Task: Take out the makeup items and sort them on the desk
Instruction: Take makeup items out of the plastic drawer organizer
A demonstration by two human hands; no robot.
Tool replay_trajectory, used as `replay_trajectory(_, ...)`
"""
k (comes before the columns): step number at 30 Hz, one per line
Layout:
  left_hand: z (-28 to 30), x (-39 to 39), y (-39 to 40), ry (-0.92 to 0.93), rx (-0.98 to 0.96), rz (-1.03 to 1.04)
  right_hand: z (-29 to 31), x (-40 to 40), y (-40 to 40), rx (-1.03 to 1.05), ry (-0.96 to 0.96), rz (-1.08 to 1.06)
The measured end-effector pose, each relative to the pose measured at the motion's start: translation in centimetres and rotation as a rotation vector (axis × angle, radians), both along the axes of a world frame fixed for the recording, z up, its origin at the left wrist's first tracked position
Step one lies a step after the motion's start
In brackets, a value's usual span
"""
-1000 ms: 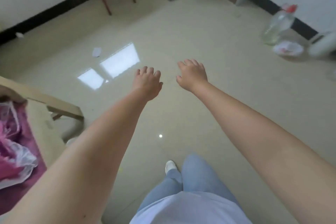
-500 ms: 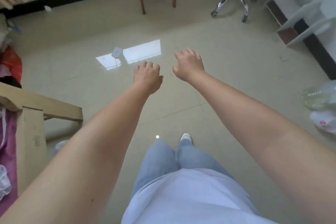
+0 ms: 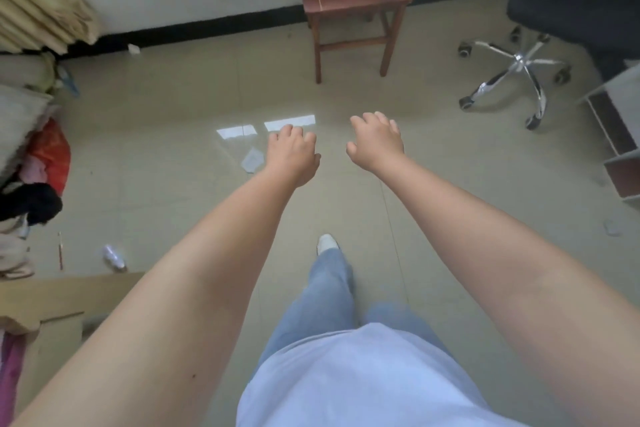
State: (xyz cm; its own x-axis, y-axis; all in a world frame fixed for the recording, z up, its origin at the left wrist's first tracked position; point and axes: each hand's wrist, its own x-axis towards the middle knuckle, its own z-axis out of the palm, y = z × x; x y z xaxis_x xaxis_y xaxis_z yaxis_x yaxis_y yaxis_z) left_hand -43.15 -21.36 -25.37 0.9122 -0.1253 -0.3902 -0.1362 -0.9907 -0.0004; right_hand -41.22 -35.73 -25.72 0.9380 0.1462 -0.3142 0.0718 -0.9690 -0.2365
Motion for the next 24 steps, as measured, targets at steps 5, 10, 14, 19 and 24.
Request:
replay_trajectory(5,0.9,13.0,1.6,-0.007,-0.006,0.003,0.9,13.4,1.7,0.027,-0.035,0.0)
replay_trajectory(10,0.9,25.7,1.8,-0.034,-0.002,-0.003,1.0,26.8,1.7,0.018,-0.049,-0.007)
replay_trajectory(14,0.7,36.8,1.5,-0.067,0.003,0.001,0.7,37.9,1.4,0.026,-0.074,-0.012)
replay_trajectory(19,1.1,50.6,0.6,-0.106,-0.008,0.026,1.2,51.9,0.1,0.036,-0.118,-0.012)
replay_trajectory(24,0.7,61.2,0.2,-0.086,-0.03,0.018,0.8,63.0,-0.7,0.03,-0.09,-0.036)
